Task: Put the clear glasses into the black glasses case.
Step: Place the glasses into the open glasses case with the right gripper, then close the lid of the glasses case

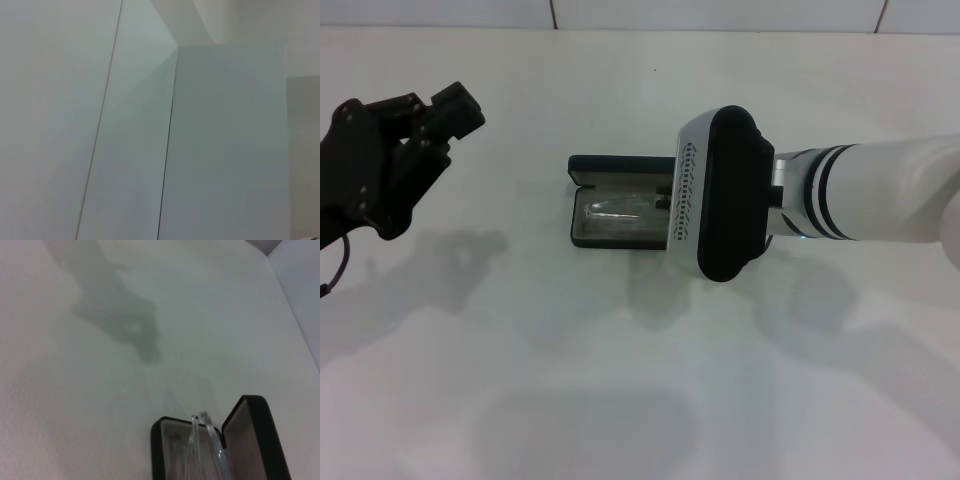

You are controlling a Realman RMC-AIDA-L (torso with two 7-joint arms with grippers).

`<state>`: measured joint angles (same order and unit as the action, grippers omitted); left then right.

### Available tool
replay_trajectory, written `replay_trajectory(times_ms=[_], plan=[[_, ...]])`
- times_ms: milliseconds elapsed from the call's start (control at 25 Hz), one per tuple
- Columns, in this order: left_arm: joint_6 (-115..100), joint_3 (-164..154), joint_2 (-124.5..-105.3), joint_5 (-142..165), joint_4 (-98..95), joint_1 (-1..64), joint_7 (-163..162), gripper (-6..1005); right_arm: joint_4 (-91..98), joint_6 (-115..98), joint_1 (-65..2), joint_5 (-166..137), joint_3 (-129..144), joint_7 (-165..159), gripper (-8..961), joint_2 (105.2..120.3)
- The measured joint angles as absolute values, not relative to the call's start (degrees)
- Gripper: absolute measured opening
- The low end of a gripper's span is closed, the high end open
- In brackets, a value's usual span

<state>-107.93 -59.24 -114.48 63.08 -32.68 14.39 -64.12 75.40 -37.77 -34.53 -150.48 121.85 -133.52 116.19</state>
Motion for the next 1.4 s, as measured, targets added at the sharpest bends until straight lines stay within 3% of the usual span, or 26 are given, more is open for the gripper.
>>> replay_trajectory(times_ms=[880, 1400], plan=[[-108.01, -57.83, -114.87, 62.89, -32.52, 13.53, -64.07, 65, 76.36, -35.74, -33.16, -150.81, 122.78, -133.33, 94, 116.19], [-107.99, -55.59, -114.57, 62.79, -32.93, 14.15, -65.78, 65, 87.35, -33.1, -23.19, -146.54, 119.89, -133.06, 95, 115.76]])
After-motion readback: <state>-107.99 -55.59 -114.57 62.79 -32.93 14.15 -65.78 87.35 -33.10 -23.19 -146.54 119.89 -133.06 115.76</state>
